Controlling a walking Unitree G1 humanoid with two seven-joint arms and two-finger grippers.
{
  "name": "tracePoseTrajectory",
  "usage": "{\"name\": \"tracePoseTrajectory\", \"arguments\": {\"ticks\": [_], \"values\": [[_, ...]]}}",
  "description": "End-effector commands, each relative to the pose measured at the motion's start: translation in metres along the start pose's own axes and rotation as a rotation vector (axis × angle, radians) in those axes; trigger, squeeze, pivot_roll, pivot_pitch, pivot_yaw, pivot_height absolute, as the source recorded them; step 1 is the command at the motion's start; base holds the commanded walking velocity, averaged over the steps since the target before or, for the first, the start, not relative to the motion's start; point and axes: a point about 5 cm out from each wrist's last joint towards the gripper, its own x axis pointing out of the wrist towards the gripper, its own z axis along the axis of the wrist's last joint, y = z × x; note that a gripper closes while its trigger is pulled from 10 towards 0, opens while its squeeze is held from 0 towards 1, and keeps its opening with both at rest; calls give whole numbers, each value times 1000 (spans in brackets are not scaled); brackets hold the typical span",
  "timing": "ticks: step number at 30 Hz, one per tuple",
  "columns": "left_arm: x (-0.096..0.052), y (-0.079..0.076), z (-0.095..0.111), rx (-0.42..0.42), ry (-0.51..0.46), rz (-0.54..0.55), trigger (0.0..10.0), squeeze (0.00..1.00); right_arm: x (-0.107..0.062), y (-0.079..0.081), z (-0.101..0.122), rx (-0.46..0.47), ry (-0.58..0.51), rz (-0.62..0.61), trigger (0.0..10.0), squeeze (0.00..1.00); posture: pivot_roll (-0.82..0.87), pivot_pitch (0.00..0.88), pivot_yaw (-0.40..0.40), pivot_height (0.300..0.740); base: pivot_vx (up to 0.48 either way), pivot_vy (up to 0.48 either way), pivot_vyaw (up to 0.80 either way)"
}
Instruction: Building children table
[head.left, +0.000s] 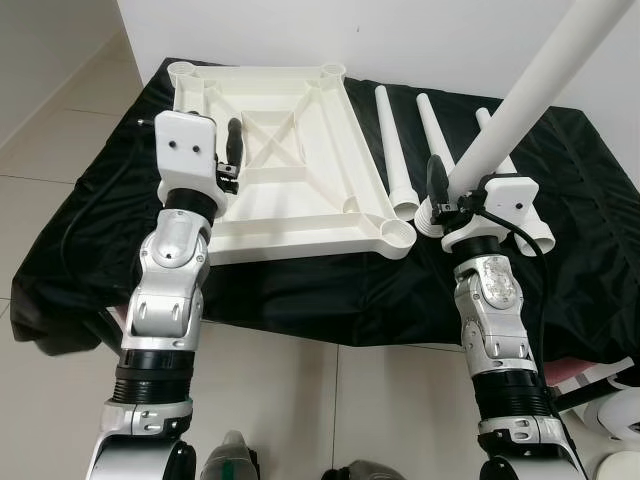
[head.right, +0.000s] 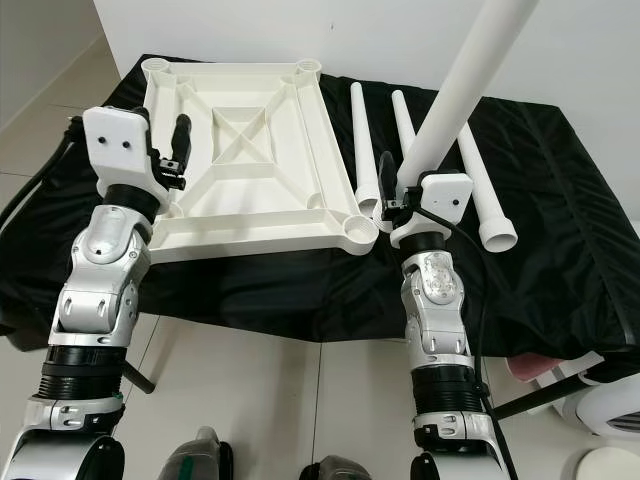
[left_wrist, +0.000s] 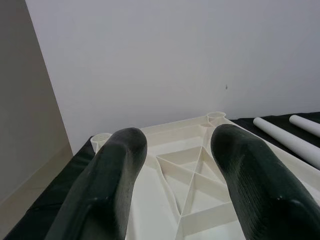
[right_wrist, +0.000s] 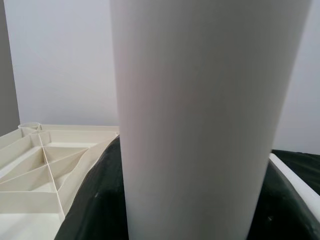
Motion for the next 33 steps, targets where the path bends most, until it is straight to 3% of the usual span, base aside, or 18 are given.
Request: {"name": "tracePoseTrajectory", "arguments": {"ticks": [1,6,10,11,12,15,18,23,33], "values": [[-2,1,-4,3,23,15,10000,0,0,-1,2,-11,2,-1,10000,0,74,39,-59,740,0,0,0],[-2,-6,-5,-40,38,-90,10000,0,3,-1,0,-13,36,1,10000,0,79,42,-62,740,0,0,0],[-2,-8,-5,-43,38,-112,10000,0,4,-1,-1,-14,42,3,10000,0,80,42,-63,740,0,0,0],[-4,-16,-7,-59,56,-193,10000,0,6,-1,-2,-20,71,-3,10000,0,82,39,-64,740,0,0,0],[-4,-16,-7,-59,56,-193,10000,0,6,-1,-2,-20,71,-3,10000,0,82,39,-64,740,0,0,0],[-15,-40,-18,-40,124,-420,10000,0,12,-2,-5,-20,119,-33,10000,0,80,33,-61,740,0,0,0],[-22,-43,-24,23,123,-472,10000,0,10,-8,-6,-34,119,-43,10000,0,75,29,-50,740,0,0,0],[-20,-41,-24,21,123,-457,10000,0,8,-10,-5,-47,113,-46,10000,0,71,27,-45,740,0,0,0],[-1,-24,-6,-51,63,-319,10000,0,4,-7,-4,-38,99,-26,10000,0,77,25,-43,740,0,0,0]]}}
